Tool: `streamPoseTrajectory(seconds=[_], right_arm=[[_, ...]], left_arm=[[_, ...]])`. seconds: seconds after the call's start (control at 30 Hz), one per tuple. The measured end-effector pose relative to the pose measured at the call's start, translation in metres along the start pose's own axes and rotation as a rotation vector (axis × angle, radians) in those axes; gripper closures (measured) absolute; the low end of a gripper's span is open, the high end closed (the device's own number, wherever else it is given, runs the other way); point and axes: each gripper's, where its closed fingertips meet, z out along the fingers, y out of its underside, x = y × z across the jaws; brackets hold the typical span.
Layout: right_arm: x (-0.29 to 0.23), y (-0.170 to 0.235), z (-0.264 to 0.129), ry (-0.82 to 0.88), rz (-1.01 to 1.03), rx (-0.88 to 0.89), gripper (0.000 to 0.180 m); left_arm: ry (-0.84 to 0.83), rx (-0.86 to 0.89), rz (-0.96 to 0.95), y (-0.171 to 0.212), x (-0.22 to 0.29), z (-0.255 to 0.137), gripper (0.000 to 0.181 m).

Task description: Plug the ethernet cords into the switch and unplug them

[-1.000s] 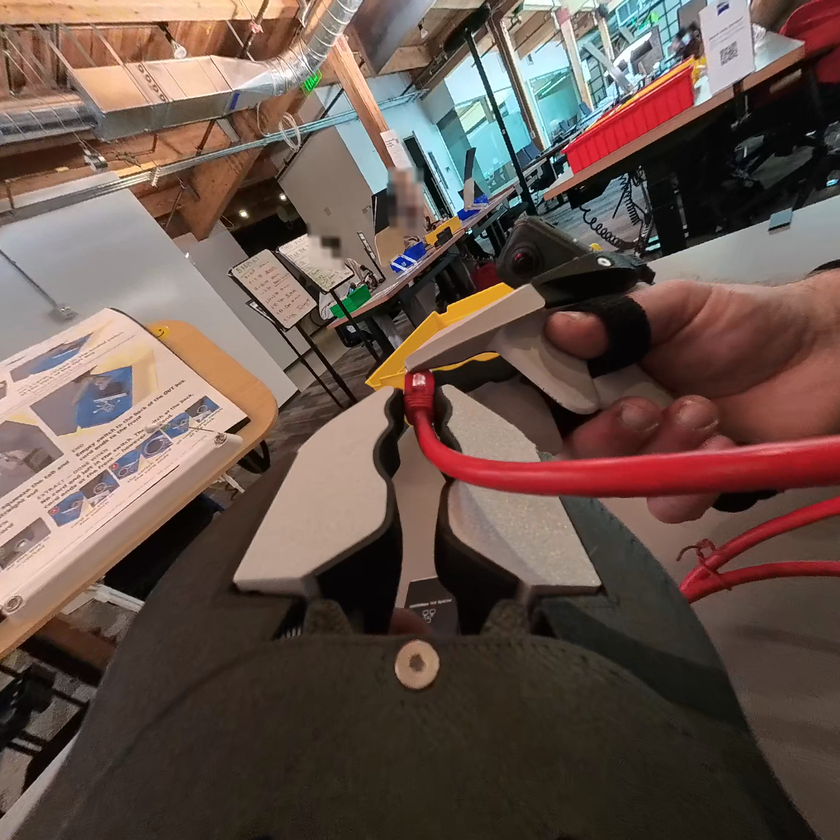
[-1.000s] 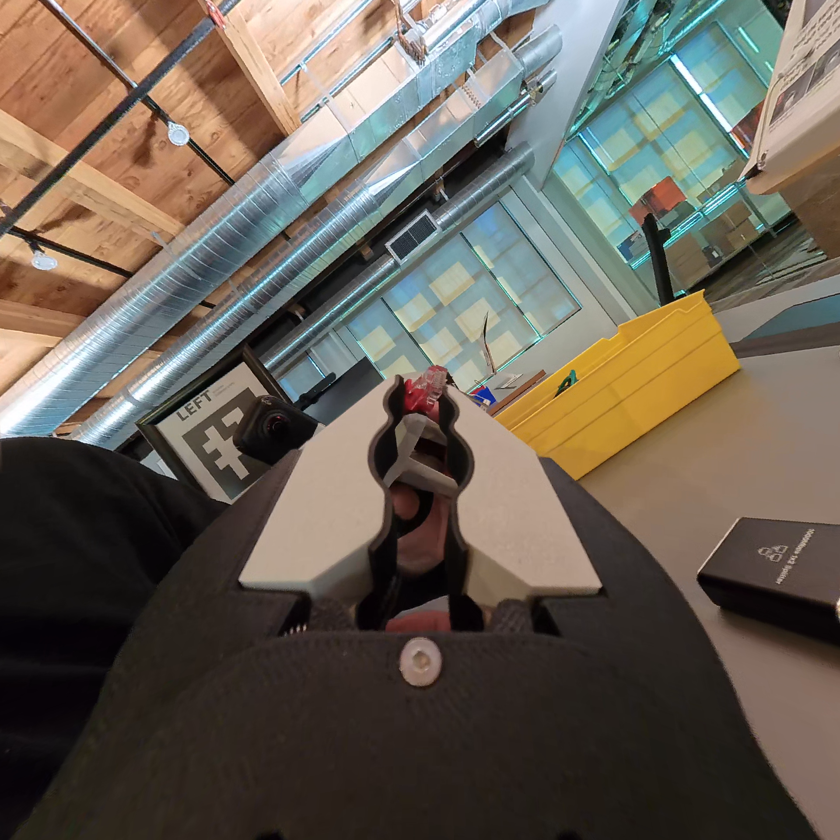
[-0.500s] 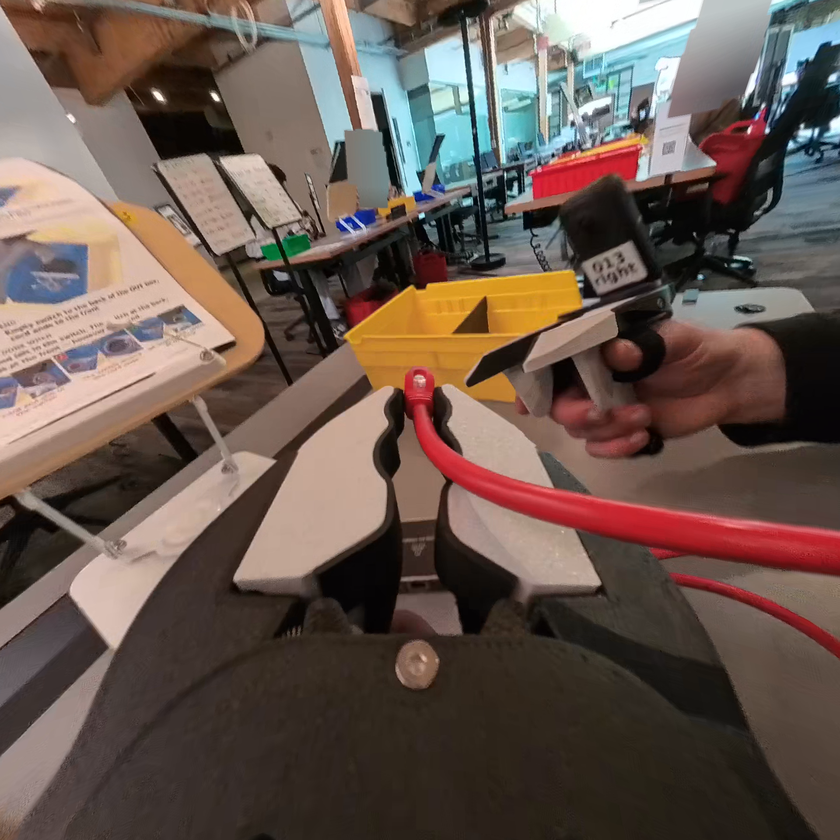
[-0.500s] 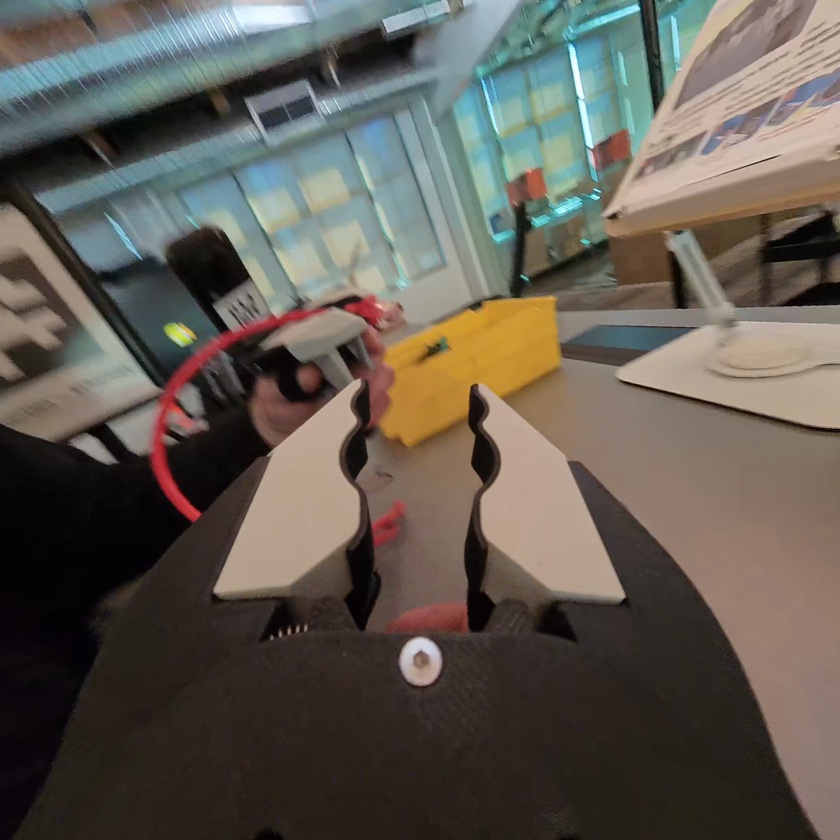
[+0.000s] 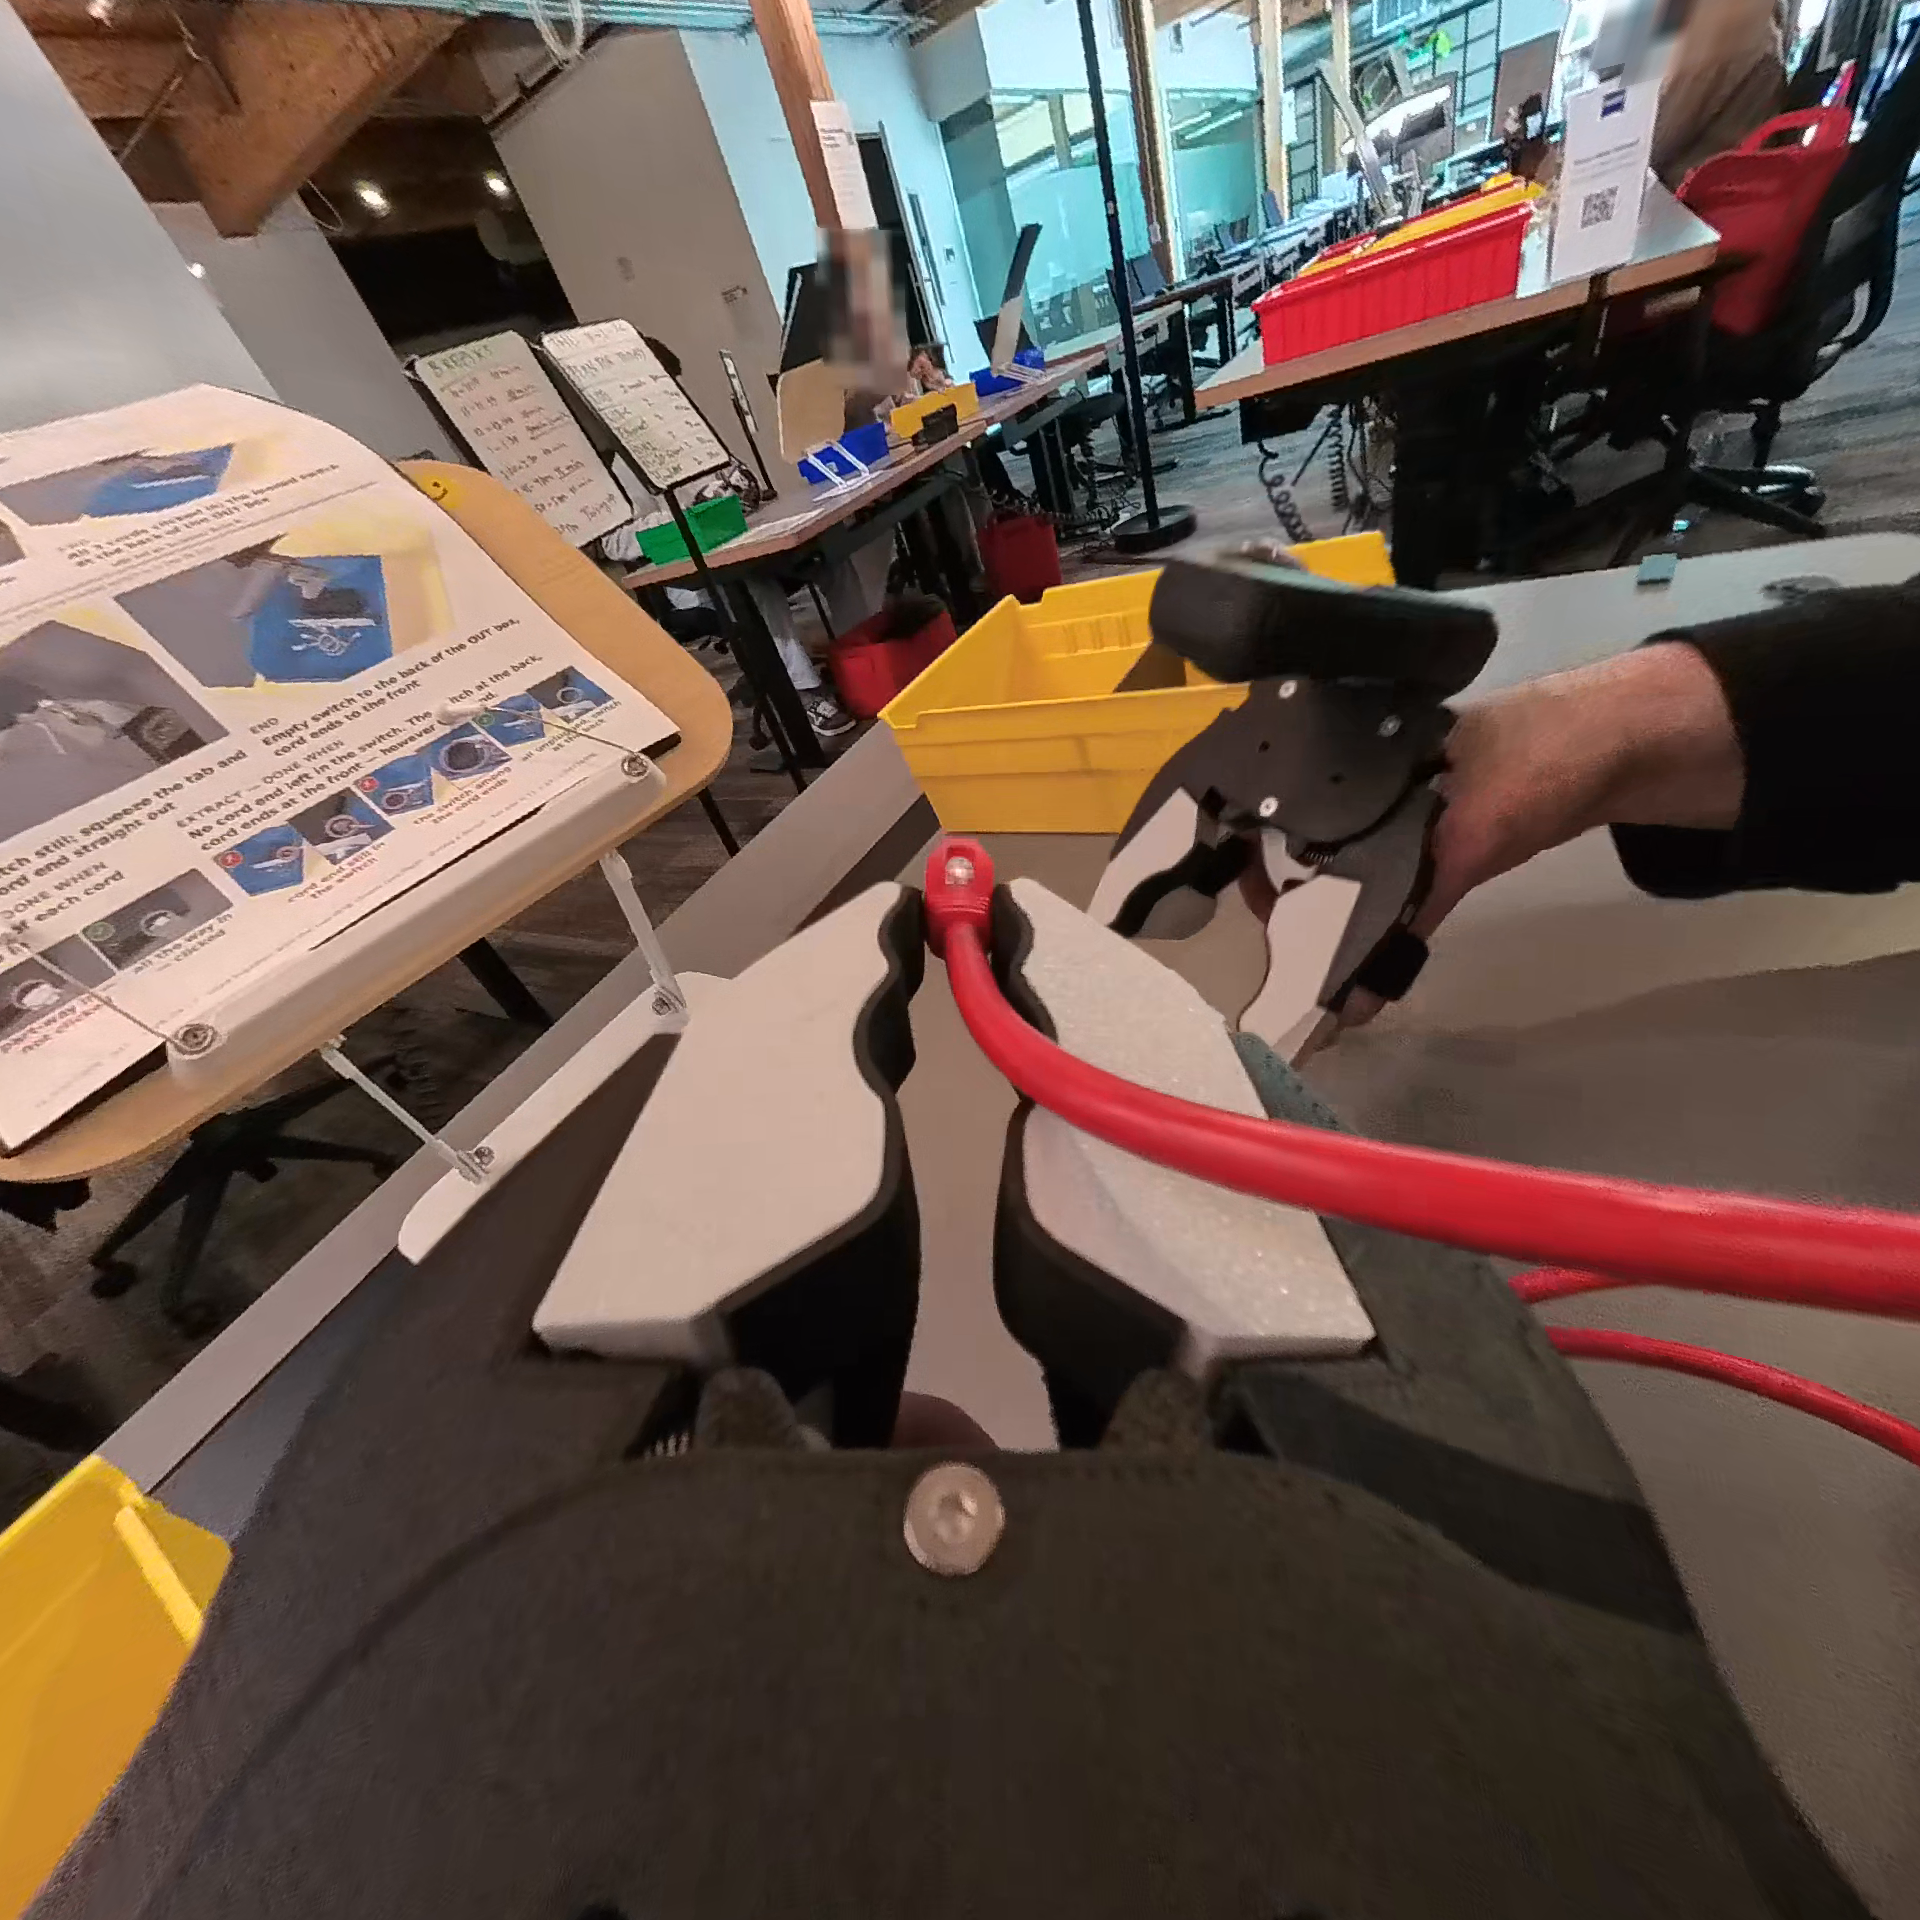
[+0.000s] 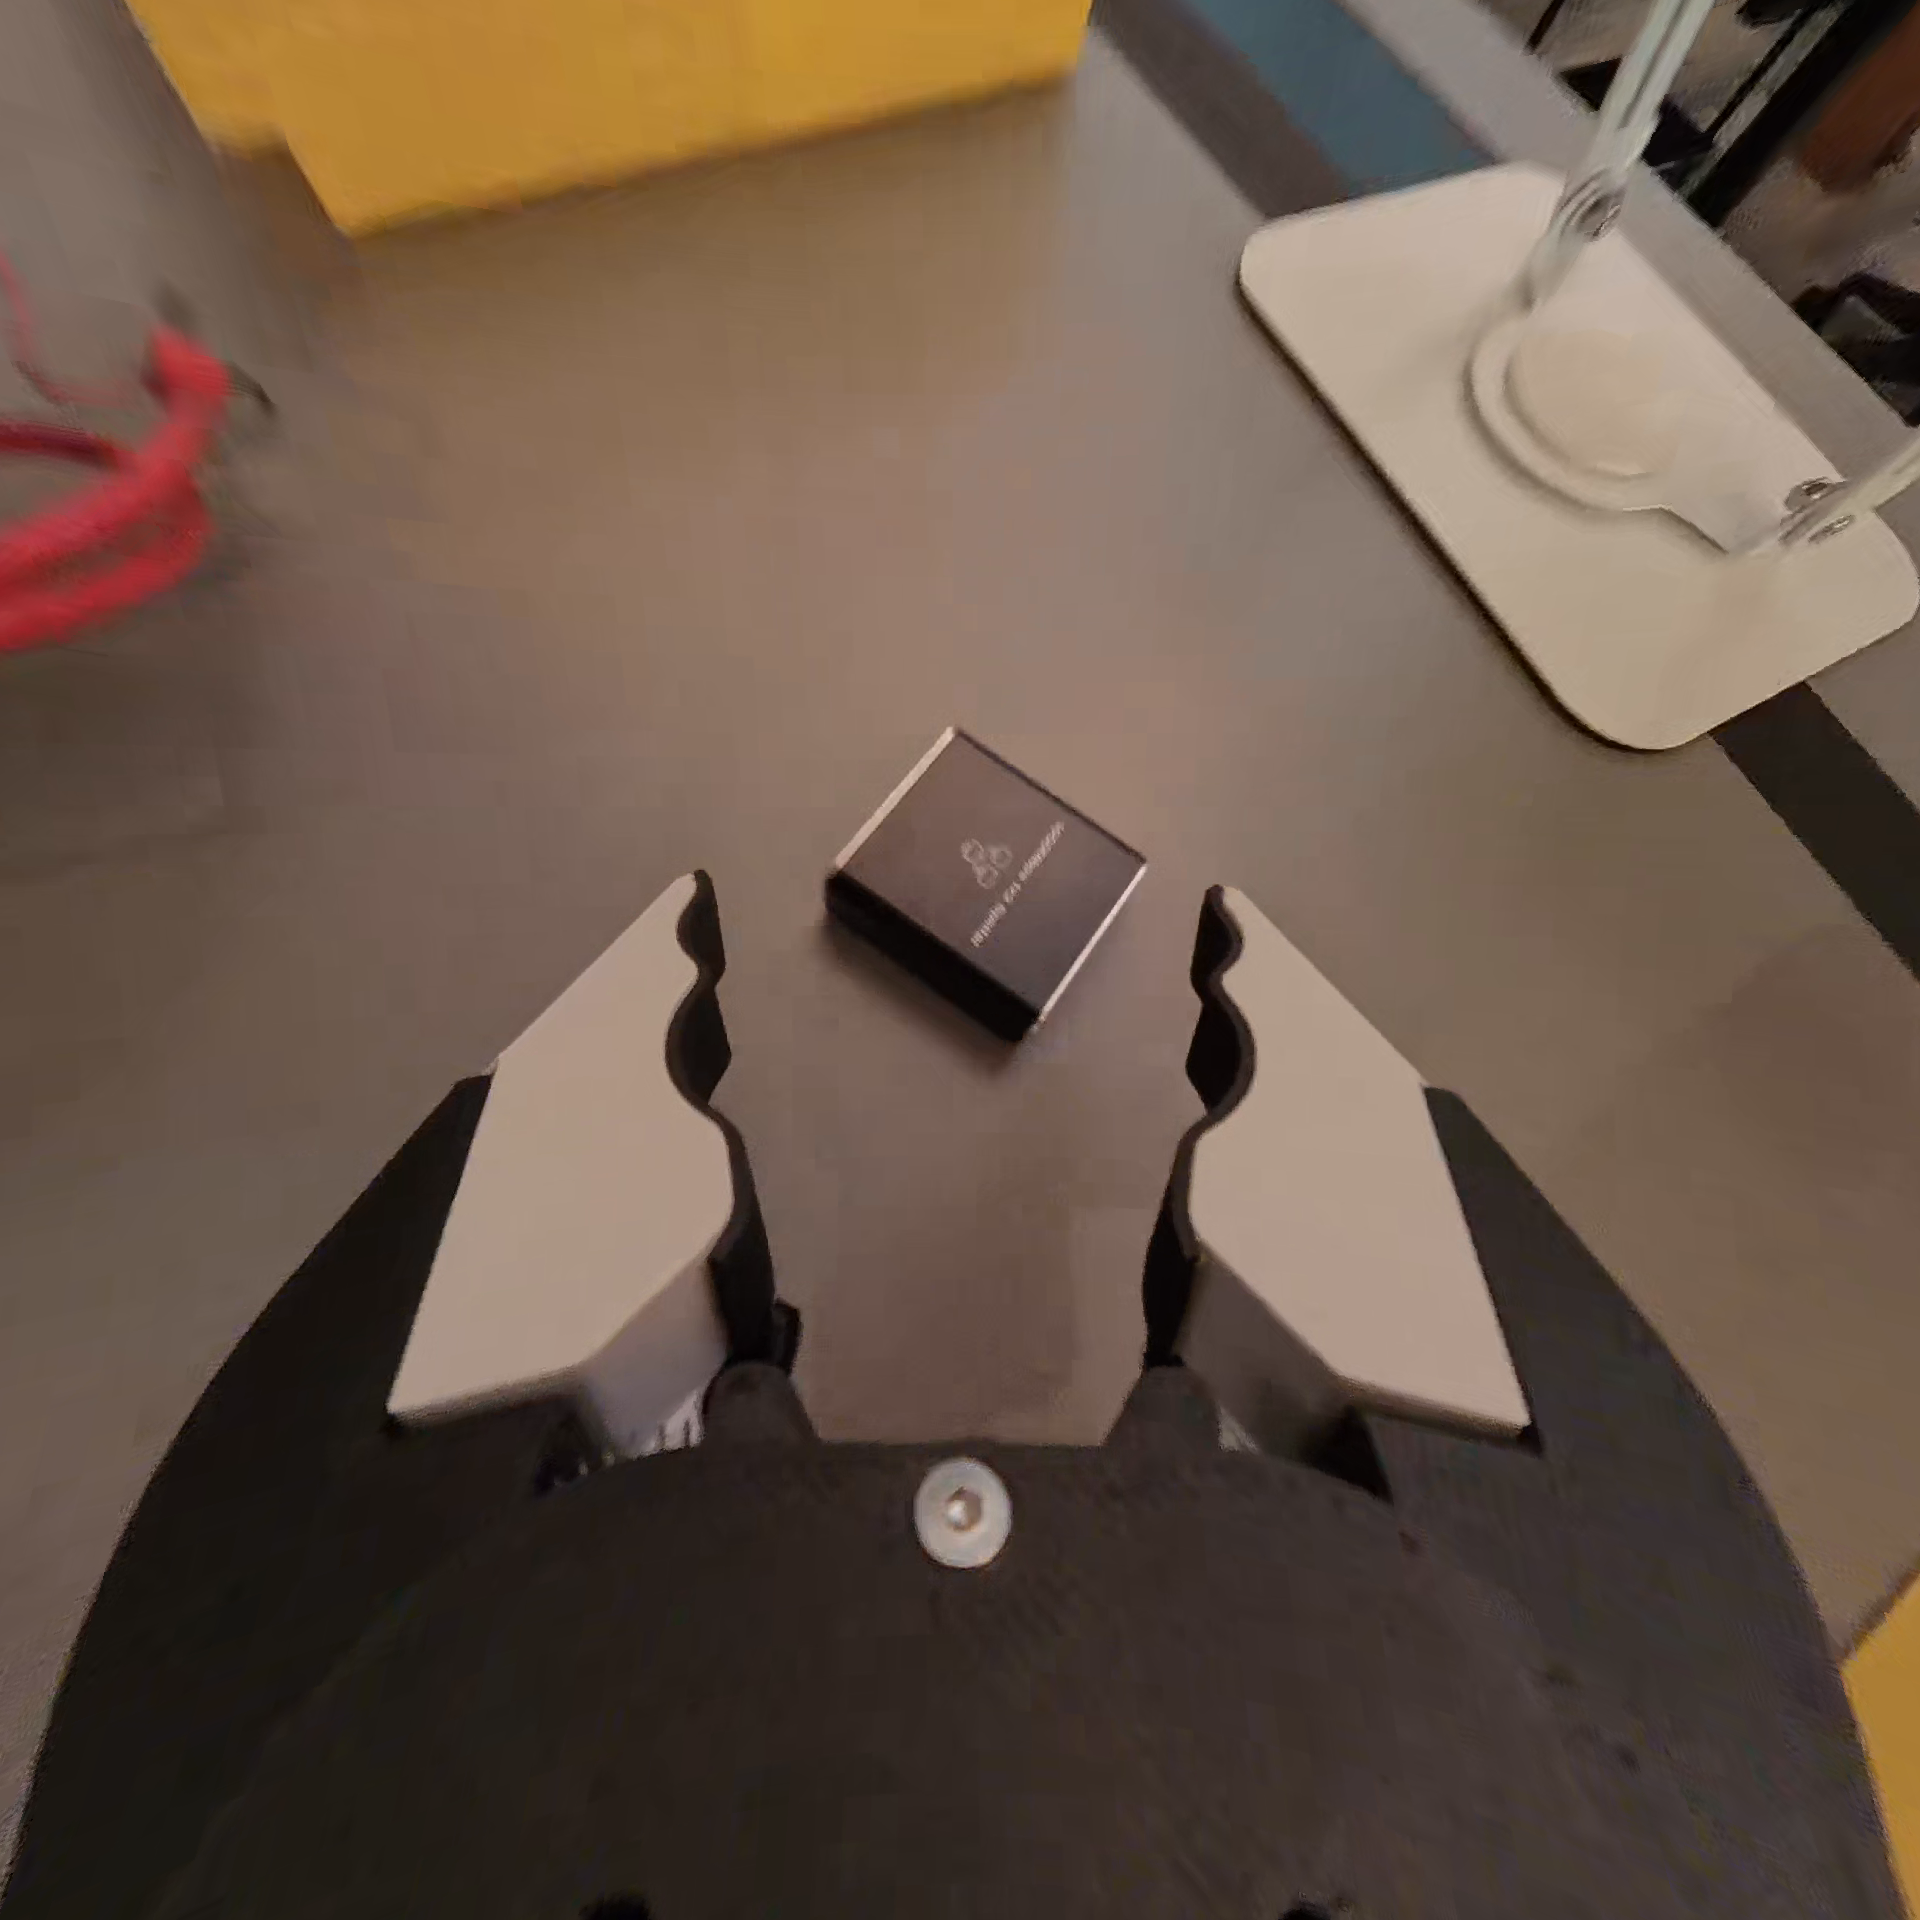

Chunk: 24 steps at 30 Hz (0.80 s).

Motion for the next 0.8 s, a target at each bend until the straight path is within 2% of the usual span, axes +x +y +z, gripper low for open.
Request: streamPoseTrajectory(seconds=[0.17,0.27,0.3,0.47,0.7,0.8], right_arm=[[0.010,0.019,0.020,0.017,-0.357,-0.149,0.094],[0.012,0.016,0.032,-0.088,-0.467,-0.179,0.108],[0.011,0.018,0.036,-0.134,-0.488,-0.201,0.107],[0.001,0.021,0.044,-0.316,-0.537,-0.256,0.122],[0.001,0.021,0.042,-0.383,-0.449,-0.274,0.124],[-0.006,0.015,0.029,-0.432,-0.391,-0.222,0.125]], left_arm=[[0.030,0.015,-0.045,0.009,0.000,0.000,0.169],[0.044,0.008,-0.062,0.015,0.000,0.001,0.168],[0.047,0.010,-0.065,0.016,0.001,0.001,0.168],[0.066,0.021,-0.092,0.018,0.000,0.001,0.169],[0.099,-0.025,-0.095,0.032,0.007,0.007,0.169],[0.107,-0.038,-0.108,0.037,0.009,0.009,0.169]])
